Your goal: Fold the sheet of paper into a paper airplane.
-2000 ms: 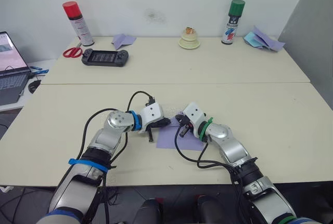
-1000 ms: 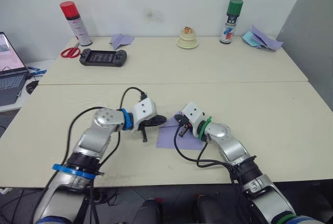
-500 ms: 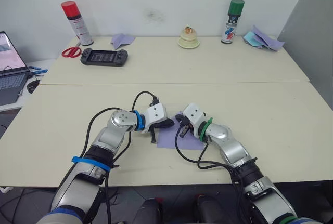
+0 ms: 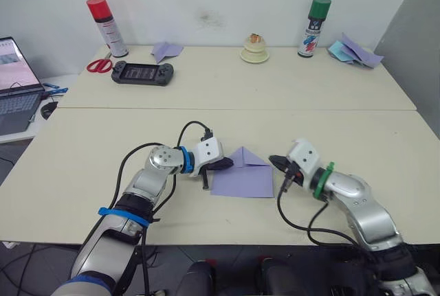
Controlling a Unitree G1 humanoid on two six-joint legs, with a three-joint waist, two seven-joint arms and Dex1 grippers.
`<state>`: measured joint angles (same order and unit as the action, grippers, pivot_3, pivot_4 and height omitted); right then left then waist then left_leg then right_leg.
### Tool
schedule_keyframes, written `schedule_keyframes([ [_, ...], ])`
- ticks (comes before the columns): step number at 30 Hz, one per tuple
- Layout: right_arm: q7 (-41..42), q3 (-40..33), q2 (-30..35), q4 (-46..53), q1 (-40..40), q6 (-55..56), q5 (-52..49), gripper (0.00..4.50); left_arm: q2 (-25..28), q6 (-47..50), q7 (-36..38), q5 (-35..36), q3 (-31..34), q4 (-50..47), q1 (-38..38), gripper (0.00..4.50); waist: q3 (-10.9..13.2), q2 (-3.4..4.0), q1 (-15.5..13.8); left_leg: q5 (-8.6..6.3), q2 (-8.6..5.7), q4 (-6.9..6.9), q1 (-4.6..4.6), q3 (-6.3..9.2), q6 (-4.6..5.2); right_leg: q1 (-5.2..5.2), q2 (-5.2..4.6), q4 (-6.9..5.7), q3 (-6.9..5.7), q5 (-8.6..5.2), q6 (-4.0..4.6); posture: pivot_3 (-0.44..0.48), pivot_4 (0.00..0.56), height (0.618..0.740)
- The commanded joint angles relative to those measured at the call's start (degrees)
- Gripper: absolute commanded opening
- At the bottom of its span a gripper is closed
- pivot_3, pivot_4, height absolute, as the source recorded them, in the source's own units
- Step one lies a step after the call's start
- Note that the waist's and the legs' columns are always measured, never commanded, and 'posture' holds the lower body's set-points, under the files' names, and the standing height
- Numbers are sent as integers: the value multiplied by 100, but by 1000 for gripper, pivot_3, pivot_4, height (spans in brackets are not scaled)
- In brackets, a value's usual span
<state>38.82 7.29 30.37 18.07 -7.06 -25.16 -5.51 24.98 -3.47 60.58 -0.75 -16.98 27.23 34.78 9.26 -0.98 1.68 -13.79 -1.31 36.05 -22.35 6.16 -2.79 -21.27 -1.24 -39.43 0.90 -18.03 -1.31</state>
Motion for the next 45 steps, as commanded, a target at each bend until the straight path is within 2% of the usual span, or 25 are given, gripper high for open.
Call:
schedule_keyframes([
  [1, 155, -124, 229, 371, 133, -196, -129, 0, -11, -3, 35, -189, -149, 209, -44, 31, 2, -3, 6, 0, 1, 0, 0, -1, 0, 0, 0, 1, 0, 0, 0, 0, 150, 722],
  [5, 370, 58, 341, 150, 152, -188, -149, 0, -42, -57, 25, -203, -153, 280, -11, 31, 4, -5, 5, 1, 1, 4, 2, -1, 0, 3, 1, 2, -1, 0, -1, 0, 150, 722],
  [13, 366, 425, -267, -663, -445, 196, -61, 0, -57, -120, 10, -187, -100, 310, 121, 31, 5, -6, 2, 1, 1, 6, 3, -2, 0, 6, 2, 3, -3, 1, -2, 0, 150, 722],
  [23, 427, 405, -385, -661, -799, 204, -148, 0, -76, 571, 27, 388, 387, -258, 633, 31, 18, -11, 4, 1, 1, 6, -30, 11, -1, -19, 2, 2, -11, 3, 2, 0, 150, 722],
  [28, 416, 435, -403, -658, -823, 193, -125, 0, -168, 758, 24, 477, 399, -312, 771, 31, 19, -11, 4, 1, -1, 6, -38, 6, -1, -26, 1, 4, -8, 6, 6, 0, 150, 722],
  [36, 381, 476, -441, -669, -879, 181, -94, 0, -409, 900, 161, 419, 172, -459, 566, 31, 20, -11, 8, 2, 0, 6, -37, 6, -2, -27, 1, 5, -8, 17, 26, 0, 150, 722],
  [45, 265, 534, -662, -615, -1011, 81, -98, 0, -338, 877, 148, 308, 108, -423, 298, 31, 20, -11, 13, 2, 0, 9, -36, 6, -2, -27, 1, 0, -6, 18, 27, 0, 150, 722],
])
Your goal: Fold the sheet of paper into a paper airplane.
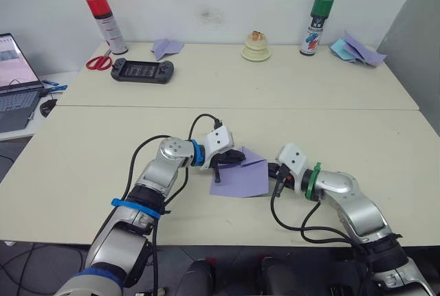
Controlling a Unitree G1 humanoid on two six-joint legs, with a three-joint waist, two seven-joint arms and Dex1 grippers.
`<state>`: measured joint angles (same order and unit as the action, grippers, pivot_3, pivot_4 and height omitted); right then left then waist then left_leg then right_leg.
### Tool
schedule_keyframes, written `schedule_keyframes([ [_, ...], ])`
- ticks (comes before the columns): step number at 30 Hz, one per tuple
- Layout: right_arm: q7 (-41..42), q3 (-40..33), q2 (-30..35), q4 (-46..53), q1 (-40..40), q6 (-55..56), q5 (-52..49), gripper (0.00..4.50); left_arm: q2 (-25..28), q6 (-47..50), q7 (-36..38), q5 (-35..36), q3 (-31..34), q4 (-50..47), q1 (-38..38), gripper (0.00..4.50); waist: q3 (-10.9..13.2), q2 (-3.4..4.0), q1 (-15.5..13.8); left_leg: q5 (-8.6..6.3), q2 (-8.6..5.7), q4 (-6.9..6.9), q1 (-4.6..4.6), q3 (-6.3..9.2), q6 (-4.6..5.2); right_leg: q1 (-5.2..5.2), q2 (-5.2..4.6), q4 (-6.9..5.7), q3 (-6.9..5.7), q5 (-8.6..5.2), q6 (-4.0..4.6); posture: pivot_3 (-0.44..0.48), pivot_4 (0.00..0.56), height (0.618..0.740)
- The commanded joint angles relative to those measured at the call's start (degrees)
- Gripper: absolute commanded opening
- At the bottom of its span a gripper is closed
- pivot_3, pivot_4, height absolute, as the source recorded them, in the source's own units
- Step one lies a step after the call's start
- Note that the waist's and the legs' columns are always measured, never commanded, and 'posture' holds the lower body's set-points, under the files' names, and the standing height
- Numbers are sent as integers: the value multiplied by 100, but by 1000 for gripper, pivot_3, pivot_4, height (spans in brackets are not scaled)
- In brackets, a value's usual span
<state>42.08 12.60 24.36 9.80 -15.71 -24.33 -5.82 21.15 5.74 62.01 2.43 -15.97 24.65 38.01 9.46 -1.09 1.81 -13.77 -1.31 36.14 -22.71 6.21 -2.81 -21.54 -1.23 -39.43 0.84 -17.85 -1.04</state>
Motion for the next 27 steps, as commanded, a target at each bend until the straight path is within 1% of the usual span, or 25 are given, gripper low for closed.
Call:
schedule_keyframes([
  [1, -75, 19, -100, 194, -174, -11, -53, 0, 46, -25, -5, -9, 15, -174, -44, 31, 0, 0, -1, 0, 0, 0, 0, 0, 0, 0, 0, -1, 0, 0, 0, 0, 150, 722],
  [18, -267, 427, -559, -565, -601, 159, 212, 0, 116, 266, -90, 12, 81, -423, -319, 31, 0, 0, 5, 1, 0, 9, 2, 0, -1, -2, 0, -15, 1, 1, 1, 0, 150, 722],
  [27, -420, 585, -815, -993, -743, 364, 446, 0, 250, 689, -244, 149, 235, -492, -609, 31, 0, 0, 17, 0, 1, 27, 11, -5, -1, -3, 0, -45, 4, 0, 1, 0, 150, 722],
])
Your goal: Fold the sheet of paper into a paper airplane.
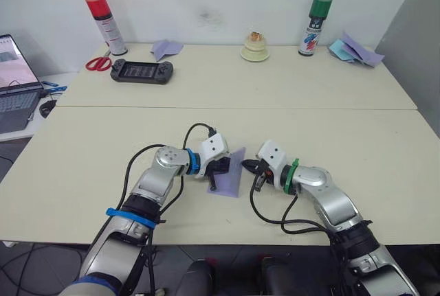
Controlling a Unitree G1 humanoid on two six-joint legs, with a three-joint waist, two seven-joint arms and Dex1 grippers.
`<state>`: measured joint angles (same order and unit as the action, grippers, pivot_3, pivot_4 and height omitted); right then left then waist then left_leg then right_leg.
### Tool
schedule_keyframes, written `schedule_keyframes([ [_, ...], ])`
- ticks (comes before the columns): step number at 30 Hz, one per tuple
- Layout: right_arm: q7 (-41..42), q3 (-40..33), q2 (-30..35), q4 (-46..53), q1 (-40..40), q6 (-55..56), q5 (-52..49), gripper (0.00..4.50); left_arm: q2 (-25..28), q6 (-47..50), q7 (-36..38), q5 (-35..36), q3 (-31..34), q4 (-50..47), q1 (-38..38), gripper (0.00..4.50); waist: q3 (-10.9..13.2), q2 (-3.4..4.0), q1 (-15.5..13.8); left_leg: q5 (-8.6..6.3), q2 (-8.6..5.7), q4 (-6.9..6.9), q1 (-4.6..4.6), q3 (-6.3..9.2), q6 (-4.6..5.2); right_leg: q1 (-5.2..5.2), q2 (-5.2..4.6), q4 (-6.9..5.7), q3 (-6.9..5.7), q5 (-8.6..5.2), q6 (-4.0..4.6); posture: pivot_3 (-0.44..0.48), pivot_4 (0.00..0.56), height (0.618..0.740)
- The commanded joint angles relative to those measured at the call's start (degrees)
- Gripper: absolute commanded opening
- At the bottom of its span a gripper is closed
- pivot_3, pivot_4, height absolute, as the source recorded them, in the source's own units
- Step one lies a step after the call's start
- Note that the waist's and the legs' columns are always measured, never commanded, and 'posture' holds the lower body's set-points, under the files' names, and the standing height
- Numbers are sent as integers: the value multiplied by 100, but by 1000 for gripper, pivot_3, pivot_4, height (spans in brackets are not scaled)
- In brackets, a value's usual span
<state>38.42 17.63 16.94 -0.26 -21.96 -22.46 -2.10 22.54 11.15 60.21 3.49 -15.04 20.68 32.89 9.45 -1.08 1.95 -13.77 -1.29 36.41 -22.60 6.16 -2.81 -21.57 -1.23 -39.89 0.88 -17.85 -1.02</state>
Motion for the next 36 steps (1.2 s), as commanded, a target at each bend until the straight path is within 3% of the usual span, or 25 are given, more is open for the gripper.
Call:
schedule_keyframes([
  [1, -60, 93, -96, -17, -127, 197, 101, 0, 132, 168, -76, 48, 154, -96, -120, 31, 0, 0, 7, 0, 1, 1, 2, 0, 0, 1, 1, -3, 0, 0, 0, 0, 150, 722],
  [10, -118, 261, -301, -368, -231, 370, 312, 0, 396, 719, -172, 337, 467, -536, -485, 31, -1, 1, 87, 0, 8, 2, 25, 0, 0, 15, 7, -10, 3, 2, 4, 0, 150, 722],
  [15, -66, 385, -338, -574, -259, 399, 449, 0, 795, 1122, -125, 638, 878, -939, -656, 31, -1, 1, 137, 0, 11, 0, 26, 3, 0, 14, 8, -11, 4, 3, 5, 0, 150, 722],
  [23, 47, 517, -317, -738, -252, 521, 590, 0, 1343, 1419, 366, 1078, 1145, -1117, -180, 31, -1, 0, 117, 0, 7, -1, 25, 3, 0, 17, 7, -9, 2, 2, 5, 0, 150, 722],
  [30, 196, 661, -191, -818, -244, 715, 757, 0, 610, 755, 179, 624, 430, -646, 210, 31, -1, 0, 131, 0, 7, -1, 26, -5, 0, 16, 6, -9, 5, 2, 5, 0, 150, 722],
  [36, 271, 612, -171, -709, -139, 986, 739, 0, 268, 195, -119, 220, 243, 260, 363, 31, -1, 0, 131, 0, 9, -1, 27, -4, 0, 14, 8, -10, 4, 2, 5, 0, 150, 722],
])
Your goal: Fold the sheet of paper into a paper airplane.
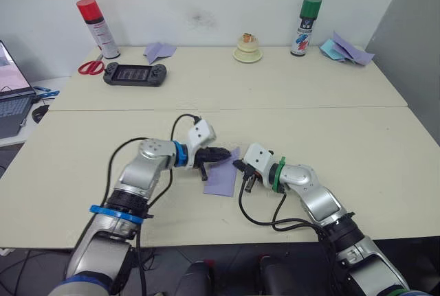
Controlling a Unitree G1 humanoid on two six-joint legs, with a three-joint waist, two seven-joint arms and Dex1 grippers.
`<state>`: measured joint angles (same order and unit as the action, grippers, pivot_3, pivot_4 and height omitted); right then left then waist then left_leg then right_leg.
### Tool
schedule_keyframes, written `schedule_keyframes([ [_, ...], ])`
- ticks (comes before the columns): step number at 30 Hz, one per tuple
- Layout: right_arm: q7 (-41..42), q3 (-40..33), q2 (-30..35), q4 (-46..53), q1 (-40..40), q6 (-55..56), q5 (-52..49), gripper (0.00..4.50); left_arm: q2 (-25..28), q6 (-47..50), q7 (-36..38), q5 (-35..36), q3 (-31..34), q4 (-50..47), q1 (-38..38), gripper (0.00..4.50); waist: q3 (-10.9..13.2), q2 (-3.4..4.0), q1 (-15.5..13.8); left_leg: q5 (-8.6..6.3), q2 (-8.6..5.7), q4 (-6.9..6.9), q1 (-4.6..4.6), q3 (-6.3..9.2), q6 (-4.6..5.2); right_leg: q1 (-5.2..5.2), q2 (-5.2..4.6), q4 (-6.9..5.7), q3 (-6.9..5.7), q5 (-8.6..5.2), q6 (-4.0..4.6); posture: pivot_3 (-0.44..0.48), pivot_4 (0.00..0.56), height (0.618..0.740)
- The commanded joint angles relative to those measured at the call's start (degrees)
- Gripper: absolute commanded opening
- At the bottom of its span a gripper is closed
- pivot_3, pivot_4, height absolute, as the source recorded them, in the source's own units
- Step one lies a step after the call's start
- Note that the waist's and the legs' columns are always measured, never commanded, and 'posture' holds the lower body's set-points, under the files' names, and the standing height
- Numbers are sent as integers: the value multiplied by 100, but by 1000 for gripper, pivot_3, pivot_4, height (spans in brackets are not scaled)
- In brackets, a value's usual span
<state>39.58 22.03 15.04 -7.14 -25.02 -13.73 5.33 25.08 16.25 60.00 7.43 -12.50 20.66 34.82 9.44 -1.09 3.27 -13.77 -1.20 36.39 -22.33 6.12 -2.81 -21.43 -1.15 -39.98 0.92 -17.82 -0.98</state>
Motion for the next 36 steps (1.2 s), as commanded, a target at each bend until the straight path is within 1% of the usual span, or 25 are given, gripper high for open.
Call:
schedule_keyframes([
  [1, 133, 124, 19, 2, 184, 192, -14, 0, 34, -388, -76, -236, -42, 376, 153, 31, 0, 0, -1, 0, 0, 0, 0, 1, 0, 0, 0, 0, 0, 0, 0, 0, 150, 722],
  [3, 85, -3, 0, 56, 210, 419, -81, 0, 84, -481, -54, -316, -76, 526, 106, 31, 0, 0, -3, 0, -1, 0, 0, 1, 0, 2, 0, 0, 0, 0, 0, 0, 150, 722],
  [6, -291, -313, -84, 7, 136, 751, -75, 0, 139, -477, -10, -347, -87, 556, -17, 31, 0, 0, -1, 0, -2, 1, 0, -3, 0, 1, 0, 0, 0, 0, 0, 0, 150, 722],
  [10, -814, -502, -192, -445, -114, 825, 104, 0, 188, -425, 21, -324, -96, 379, -204, 31, 0, 0, -4, 0, -2, 1, 0, -1, 0, 1, -1, -1, 1, 0, 0, 0, 150, 722],
  [13, -1028, -526, -341, -834, -320, 849, 137, 0, 218, -335, 13, -299, -87, 242, -313, 31, 0, 0, 3, 0, -2, 1, 0, -3, 0, 1, -1, -1, 5, 1, 1, 0, 150, 722],
  [20, -1038, -455, -640, -1440, -581, 1022, 138, 0, 308, -187, -18, -276, -66, 35, -478, 31, 0, 0, 8, 0, 0, 0, 4, -4, 0, 1, 0, -2, 5, 1, 1, 0, 150, 722],
  [23, -1034, -402, -659, -1480, -569, 1110, 190, 0, 331, -161, -24, -276, -57, 14, -508, 31, 0, 0, 13, 0, 0, -3, 21, -9, 0, 11, 0, -2, 6, 1, 1, 0, 150, 722],
  [28, -1471, -594, -596, -1349, -549, 1514, 347, 0, 331, -168, -51, -309, -42, 72, -531, 31, 0, 1, 15, 0, 2, -14, 32, -16, 0, 12, 1, -3, 6, 0, 1, 0, 150, 722],
  [32, -1311, -620, -579, -1273, -512, 1670, 170, 0, 347, -195, -49, -322, -42, 112, -557, 31, 0, 1, 16, 0, 2, -15, 32, -19, 0, 11, 1, -2, 7, 0, 1, 0, 150, 722],
  [36, -1176, -530, -609, -1446, -536, 1604, 168, 0, 358, -194, -25, -338, -54, 102, -568, 31, 0, 1, 16, 0, 2, -15, 32, -20, 0, 11, 1, -2, 7, 0, 1, 0, 150, 722],
])
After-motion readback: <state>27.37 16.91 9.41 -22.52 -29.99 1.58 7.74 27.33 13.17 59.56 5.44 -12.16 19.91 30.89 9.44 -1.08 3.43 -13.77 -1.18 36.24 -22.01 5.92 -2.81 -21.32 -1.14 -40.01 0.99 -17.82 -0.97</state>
